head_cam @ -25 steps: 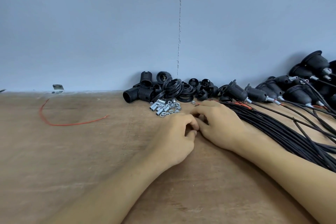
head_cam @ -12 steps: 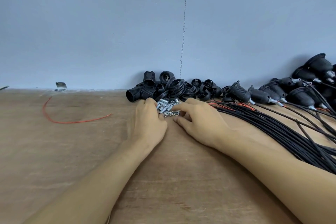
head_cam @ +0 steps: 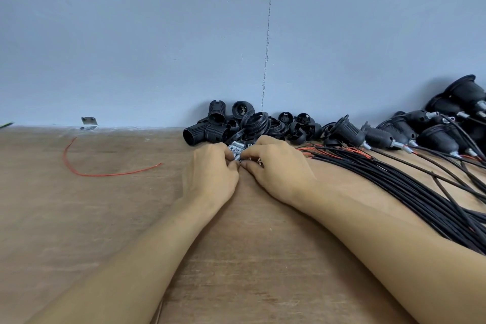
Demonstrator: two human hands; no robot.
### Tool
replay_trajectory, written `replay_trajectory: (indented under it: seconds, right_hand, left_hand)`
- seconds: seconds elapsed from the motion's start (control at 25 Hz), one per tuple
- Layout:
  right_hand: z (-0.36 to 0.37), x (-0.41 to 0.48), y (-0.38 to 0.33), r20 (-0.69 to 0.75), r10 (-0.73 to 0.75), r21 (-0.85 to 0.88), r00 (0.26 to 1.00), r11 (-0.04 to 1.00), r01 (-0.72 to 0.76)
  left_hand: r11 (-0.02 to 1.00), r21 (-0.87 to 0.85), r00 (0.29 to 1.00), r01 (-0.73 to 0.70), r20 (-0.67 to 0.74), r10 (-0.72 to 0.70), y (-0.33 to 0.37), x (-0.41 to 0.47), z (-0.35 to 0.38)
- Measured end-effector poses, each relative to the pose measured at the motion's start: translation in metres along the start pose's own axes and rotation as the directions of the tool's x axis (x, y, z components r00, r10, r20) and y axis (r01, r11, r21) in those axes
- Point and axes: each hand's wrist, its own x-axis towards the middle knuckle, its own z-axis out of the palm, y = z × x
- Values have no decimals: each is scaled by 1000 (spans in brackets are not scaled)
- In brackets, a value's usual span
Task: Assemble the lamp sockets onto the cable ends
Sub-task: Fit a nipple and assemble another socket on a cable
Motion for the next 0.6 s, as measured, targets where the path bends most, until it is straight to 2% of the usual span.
replay_trajectory:
  seconds: [0.28,0.48,0.6]
  right_hand:
    - [-10,-7,2,-102,44,89,994,995,-35]
    - [-25,-27,7,-12,-20,74,1000,997,21]
    - [-32,-36,15,19,16,146,1000,989,-19]
  left_hand:
    - [999,-37,999,6,-46,-8,-1,1,0]
    - [991,-124,993,-55,-113,41,-3,1,3]
    - [961,-231,985,-153,-116,129,1,-3,6]
